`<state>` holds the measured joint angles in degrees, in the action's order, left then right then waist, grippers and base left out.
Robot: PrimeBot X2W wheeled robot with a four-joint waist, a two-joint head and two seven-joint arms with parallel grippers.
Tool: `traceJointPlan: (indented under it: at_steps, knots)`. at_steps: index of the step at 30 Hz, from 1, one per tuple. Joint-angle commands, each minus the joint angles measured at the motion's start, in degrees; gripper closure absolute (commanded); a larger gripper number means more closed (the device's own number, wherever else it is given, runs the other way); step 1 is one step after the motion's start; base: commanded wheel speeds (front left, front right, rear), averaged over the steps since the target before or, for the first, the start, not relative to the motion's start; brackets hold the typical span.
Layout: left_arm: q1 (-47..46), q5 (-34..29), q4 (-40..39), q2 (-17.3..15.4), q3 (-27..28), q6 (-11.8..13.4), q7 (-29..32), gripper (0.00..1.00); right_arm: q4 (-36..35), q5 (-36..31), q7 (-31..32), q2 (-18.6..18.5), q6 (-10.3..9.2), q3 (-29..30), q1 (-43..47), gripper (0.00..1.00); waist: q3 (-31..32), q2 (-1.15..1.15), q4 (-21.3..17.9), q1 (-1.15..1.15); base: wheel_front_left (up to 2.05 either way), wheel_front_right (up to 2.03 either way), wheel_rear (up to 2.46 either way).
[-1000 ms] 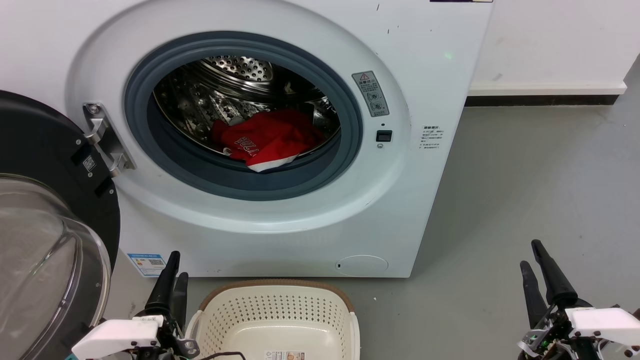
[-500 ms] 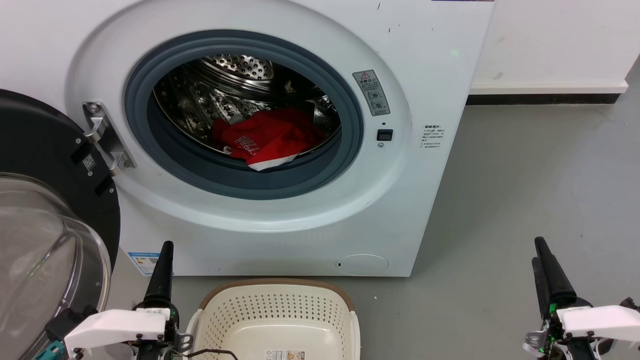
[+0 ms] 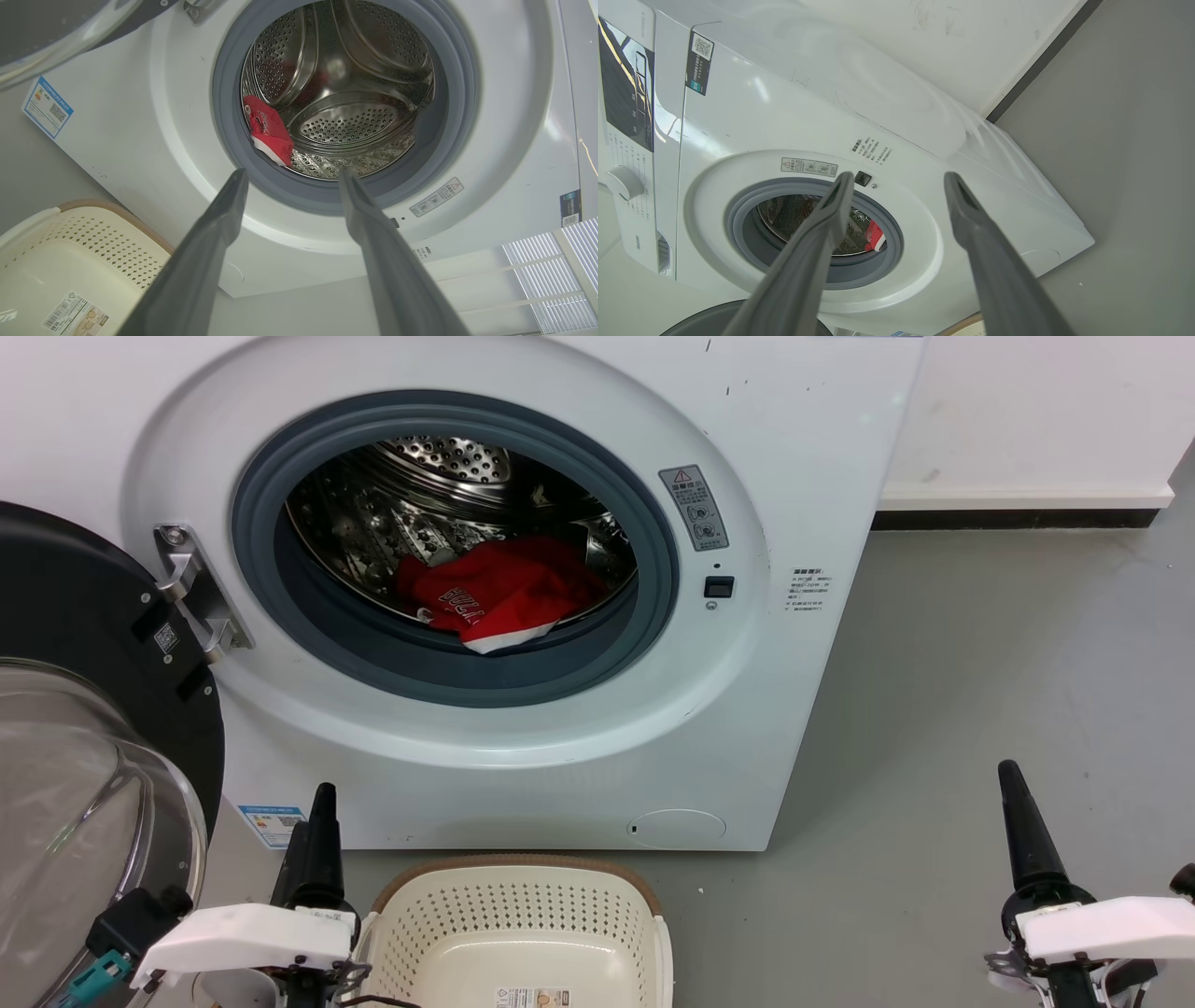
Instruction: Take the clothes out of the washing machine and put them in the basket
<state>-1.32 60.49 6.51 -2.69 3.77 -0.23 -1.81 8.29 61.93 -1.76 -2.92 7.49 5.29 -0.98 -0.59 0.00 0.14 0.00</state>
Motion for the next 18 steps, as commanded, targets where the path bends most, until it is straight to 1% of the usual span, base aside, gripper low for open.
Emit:
traceJointPlan:
  at_steps: [1, 12, 18]
  knots:
    - [0.0, -2.3, -1.4, -0.1, -0.3, 0.4, -0.6, 0.0, -1.6, -2.2, -0.6, 0.0, 0.0, -0.2, -0.4, 0.0, 0.0, 0.0, 0.0, 0.0, 0.0, 0.0, 0.0]
    - [1.0, -13.8, -3.2, -0.1, -1.8, 2.1, -2.8, 0.0, -4.8, -14.6, -2.8, 0.0, 0.0, -1.9, 0.9, 0.0, 0.0, 0.0, 0.1, 0.0, 0.0, 0.0, 0.0]
    - [1.4, -19.0, -4.0, -0.2, -2.4, 2.8, -3.9, 0.0, -6.0, -21.0, -3.9, 0.0, 0.0, -2.8, 1.6, 0.0, -0.1, 0.0, 0.1, 0.0, 0.0, 0.0, 0.0]
